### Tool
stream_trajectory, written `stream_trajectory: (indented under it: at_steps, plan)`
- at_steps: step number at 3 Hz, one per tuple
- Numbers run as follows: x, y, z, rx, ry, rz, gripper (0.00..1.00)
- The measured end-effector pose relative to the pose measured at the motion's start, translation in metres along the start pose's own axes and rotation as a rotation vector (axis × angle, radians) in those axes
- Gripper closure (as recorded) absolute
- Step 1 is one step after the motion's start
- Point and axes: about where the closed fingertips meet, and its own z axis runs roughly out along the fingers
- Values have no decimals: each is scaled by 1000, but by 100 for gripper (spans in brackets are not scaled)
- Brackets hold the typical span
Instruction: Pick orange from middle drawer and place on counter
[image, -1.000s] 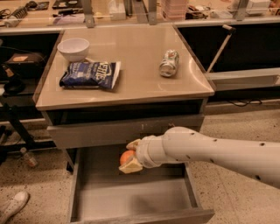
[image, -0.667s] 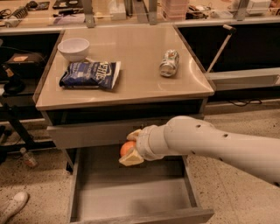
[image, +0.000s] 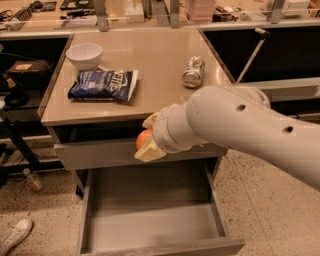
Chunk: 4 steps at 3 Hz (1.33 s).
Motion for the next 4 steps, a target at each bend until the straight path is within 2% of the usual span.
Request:
stream_trajectory:
  at_steps: [1, 2, 3, 4]
  plan:
    - [-1, 2, -1, -5, 3, -4, 100]
    - [-11, -32, -39, 83, 5, -17, 100]
    - [-33, -110, -82, 183, 4, -32, 100]
    - [-37, -115, -86, 193, -1, -36, 100]
